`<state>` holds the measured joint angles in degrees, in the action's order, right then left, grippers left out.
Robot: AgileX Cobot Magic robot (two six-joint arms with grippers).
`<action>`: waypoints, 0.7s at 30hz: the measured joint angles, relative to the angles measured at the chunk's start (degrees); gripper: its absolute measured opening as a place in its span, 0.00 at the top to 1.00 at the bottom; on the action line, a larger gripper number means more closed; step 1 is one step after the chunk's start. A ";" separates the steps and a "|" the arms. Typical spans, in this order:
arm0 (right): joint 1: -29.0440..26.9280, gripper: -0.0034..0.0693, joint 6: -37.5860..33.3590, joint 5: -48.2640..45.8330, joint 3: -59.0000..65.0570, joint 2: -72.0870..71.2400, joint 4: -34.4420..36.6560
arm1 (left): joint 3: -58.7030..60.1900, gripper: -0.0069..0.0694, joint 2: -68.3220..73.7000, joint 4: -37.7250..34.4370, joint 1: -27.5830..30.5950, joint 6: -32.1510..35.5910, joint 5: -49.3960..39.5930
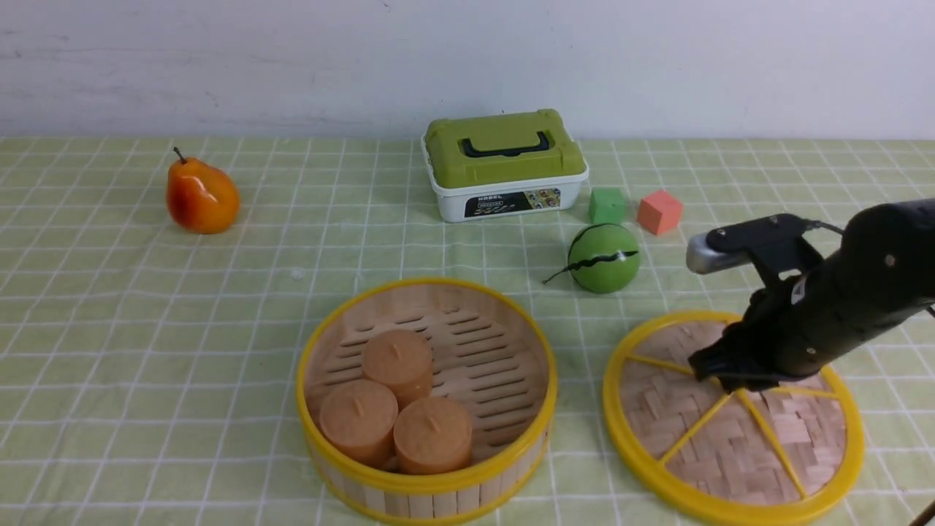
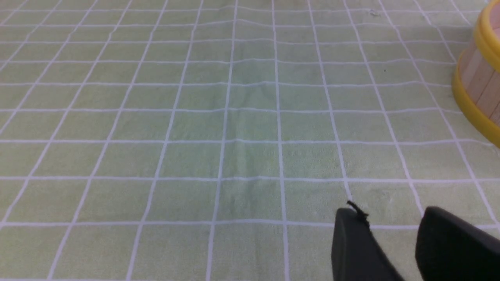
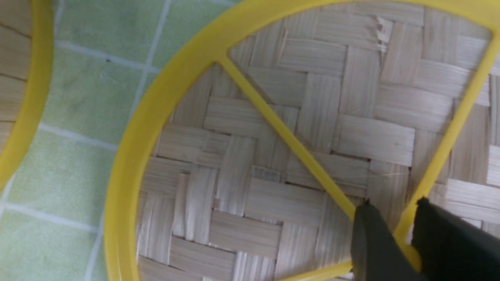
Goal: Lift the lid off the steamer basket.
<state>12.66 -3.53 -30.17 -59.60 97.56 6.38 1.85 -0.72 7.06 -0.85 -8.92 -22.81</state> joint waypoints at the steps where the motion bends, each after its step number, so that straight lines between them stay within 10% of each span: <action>1: 0.00 0.73 0.01 0.00 -0.05 0.00 0.07 | 0.00 0.60 0.00 0.00 0.00 0.00 0.00; 7: 0.00 0.41 1.31 -4.55 -2.15 -9.27 1.35 | 0.00 0.60 0.00 0.00 0.00 0.00 0.00; 13: 0.00 0.36 1.31 -4.55 -0.09 -30.34 0.95 | 0.00 0.60 0.00 0.00 0.00 0.00 0.00; 21: 0.00 0.88 1.31 -5.25 12.93 -60.63 0.65 | 0.00 0.60 0.00 0.00 0.00 0.00 0.00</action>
<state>12.66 -2.21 -35.42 -46.68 36.93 7.03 1.85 -0.72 7.06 -0.85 -8.92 -22.81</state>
